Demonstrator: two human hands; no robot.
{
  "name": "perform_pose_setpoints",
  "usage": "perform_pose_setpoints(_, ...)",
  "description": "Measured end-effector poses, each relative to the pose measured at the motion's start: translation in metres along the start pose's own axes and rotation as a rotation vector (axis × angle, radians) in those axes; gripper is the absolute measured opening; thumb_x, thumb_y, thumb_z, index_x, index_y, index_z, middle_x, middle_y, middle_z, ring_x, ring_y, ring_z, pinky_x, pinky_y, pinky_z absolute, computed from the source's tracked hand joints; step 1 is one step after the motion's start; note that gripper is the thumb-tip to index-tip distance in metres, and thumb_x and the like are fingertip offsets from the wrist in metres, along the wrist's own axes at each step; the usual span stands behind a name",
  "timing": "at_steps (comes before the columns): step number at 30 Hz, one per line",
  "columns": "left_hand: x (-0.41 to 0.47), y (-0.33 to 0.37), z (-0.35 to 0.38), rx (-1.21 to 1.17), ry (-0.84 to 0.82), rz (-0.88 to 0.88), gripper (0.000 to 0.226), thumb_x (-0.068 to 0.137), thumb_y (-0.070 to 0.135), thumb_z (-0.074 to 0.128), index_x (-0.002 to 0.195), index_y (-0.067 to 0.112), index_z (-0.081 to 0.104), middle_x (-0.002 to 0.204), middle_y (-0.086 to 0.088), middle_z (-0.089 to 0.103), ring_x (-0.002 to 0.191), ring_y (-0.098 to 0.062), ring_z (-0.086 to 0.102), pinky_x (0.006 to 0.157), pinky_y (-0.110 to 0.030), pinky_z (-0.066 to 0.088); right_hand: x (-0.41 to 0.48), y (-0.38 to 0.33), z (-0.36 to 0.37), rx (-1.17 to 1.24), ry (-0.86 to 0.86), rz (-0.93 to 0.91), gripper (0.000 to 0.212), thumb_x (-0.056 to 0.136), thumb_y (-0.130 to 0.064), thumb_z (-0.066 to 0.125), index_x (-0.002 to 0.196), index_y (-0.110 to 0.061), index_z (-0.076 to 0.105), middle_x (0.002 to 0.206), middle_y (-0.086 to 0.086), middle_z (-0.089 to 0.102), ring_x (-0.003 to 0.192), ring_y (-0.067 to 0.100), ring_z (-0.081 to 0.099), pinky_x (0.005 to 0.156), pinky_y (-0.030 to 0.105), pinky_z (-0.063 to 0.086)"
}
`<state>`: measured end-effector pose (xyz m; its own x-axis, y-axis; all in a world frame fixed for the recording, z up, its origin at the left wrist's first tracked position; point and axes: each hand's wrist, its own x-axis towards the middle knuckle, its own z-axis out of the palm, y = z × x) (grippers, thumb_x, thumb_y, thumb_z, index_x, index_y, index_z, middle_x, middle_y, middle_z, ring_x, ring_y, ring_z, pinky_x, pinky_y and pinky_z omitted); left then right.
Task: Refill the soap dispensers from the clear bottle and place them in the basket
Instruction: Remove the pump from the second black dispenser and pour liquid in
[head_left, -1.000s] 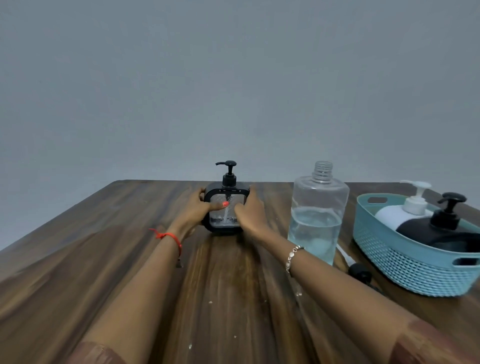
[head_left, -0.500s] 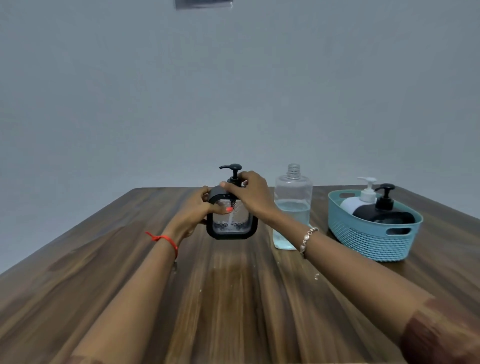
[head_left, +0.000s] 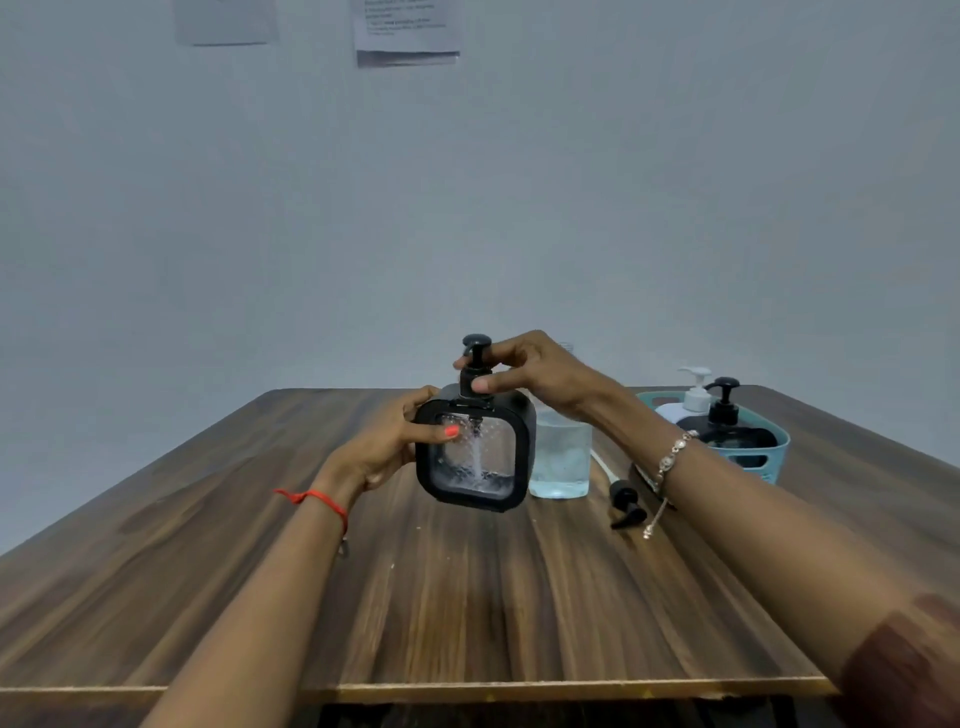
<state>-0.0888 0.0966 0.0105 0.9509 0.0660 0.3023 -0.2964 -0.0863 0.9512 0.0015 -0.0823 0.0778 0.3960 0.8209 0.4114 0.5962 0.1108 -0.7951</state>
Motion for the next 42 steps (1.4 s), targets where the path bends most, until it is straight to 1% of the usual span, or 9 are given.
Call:
perform_pose_setpoints(5, 0.005, 0.004, 0.011, -0.010, 0.005, -0.007, 0.038, 0.061, 0.010, 0.074, 0.096, 0.015, 0.060, 0.085, 0.003, 0.071, 0.081, -0.013, 0.068, 0.066, -0.026, 0.056, -0.005, 0.004, -0.022, 0.367, -0.181, 0.056, 0.045, 0.082, 0.010, 0.053, 0.121, -0.012, 0.054, 0.123, 0.018, 0.061, 0.111, 0.022, 0.062, 0.097, 0.031, 0.049)
perform_pose_setpoints(12, 0.009, 0.002, 0.020, 0.038, 0.100, 0.015, 0.041, 0.059, 0.013, 0.077, 0.096, 0.016, 0.058, 0.088, 0.001, 0.068, 0.081, -0.013, 0.066, 0.061, -0.027, 0.055, -0.003, 0.008, -0.016, -0.022, 0.173, 0.097, 0.058, 0.068, -0.012, 0.080, 0.121, -0.007, 0.056, 0.083, 0.003, 0.065, 0.083, 0.015, 0.065, 0.083, 0.024, 0.049)
perform_pose_setpoints(17, 0.008, -0.003, 0.021, 0.029, 0.133, 0.004, 0.036, 0.073, 0.002, 0.071, 0.105, 0.011, 0.058, 0.093, -0.001, 0.067, 0.082, -0.012, 0.067, 0.059, -0.026, 0.054, -0.009, 0.012, -0.022, 0.282, 0.095, 0.115, 0.058, 0.080, 0.011, 0.059, 0.133, -0.006, 0.043, 0.116, 0.023, 0.062, 0.108, 0.033, 0.059, 0.094, 0.042, 0.043)
perform_pose_setpoints(20, 0.009, -0.005, 0.022, 0.022, 0.156, 0.003, 0.038, 0.073, 0.002, 0.072, 0.107, 0.011, 0.059, 0.096, -0.002, 0.067, 0.083, -0.014, 0.067, 0.059, -0.025, 0.054, -0.009, 0.017, -0.015, 0.079, 0.159, 0.120, 0.047, 0.077, -0.008, 0.071, 0.122, -0.010, 0.054, 0.111, 0.008, 0.063, 0.102, 0.022, 0.062, 0.082, 0.030, 0.047)
perform_pose_setpoints(24, 0.010, -0.008, 0.021, 0.028, 0.167, 0.013, 0.035, 0.071, 0.001, 0.073, 0.103, 0.015, 0.063, 0.092, 0.001, 0.071, 0.081, -0.011, 0.069, 0.058, -0.025, 0.054, -0.005, 0.019, -0.003, -0.124, 0.272, 0.114, 0.024, 0.064, -0.029, 0.083, 0.081, -0.020, 0.068, 0.062, -0.010, 0.053, 0.051, -0.006, 0.053, 0.050, 0.005, 0.040)
perform_pose_setpoints(30, 0.010, -0.016, 0.017, 0.032, 0.192, 0.004, 0.026, 0.071, 0.001, 0.074, 0.085, 0.019, 0.061, 0.075, 0.009, 0.072, 0.070, -0.006, 0.068, 0.054, -0.024, 0.053, -0.005, 0.019, -0.010, 0.045, 0.200, 0.204, 0.030, 0.073, -0.003, 0.071, 0.099, -0.016, 0.065, 0.089, -0.001, 0.067, 0.083, 0.005, 0.060, 0.072, 0.024, 0.037)
perform_pose_setpoints(33, 0.011, -0.018, 0.016, 0.030, 0.194, 0.008, 0.027, 0.072, 0.001, 0.074, 0.087, 0.020, 0.062, 0.075, 0.010, 0.073, 0.072, -0.006, 0.069, 0.053, -0.024, 0.053, -0.006, 0.021, -0.002, -0.070, 0.254, 0.189, 0.028, 0.071, -0.023, 0.078, 0.094, -0.011, 0.068, 0.082, -0.008, 0.065, 0.067, -0.009, 0.059, 0.061, 0.011, 0.041)
perform_pose_setpoints(36, 0.011, -0.018, 0.017, 0.030, 0.190, 0.008, 0.027, 0.072, 0.001, 0.074, 0.089, 0.019, 0.062, 0.075, 0.009, 0.073, 0.071, -0.006, 0.070, 0.053, -0.022, 0.053, -0.004, 0.025, 0.005, -0.224, 0.316, 0.151, 0.044, 0.063, -0.035, 0.083, 0.087, -0.001, 0.069, 0.070, -0.002, 0.061, 0.057, 0.002, 0.056, 0.055, 0.014, 0.043)
perform_pose_setpoints(42, 0.010, -0.021, 0.015, 0.035, 0.187, -0.003, 0.026, 0.071, 0.002, 0.075, 0.087, 0.017, 0.061, 0.072, 0.009, 0.072, 0.068, -0.005, 0.069, 0.051, -0.022, 0.052, -0.004, 0.018, 0.001, -0.100, 0.227, 0.225, 0.015, 0.072, -0.013, 0.077, 0.085, -0.007, 0.070, 0.070, -0.014, 0.067, 0.064, -0.006, 0.061, 0.057, 0.008, 0.040)
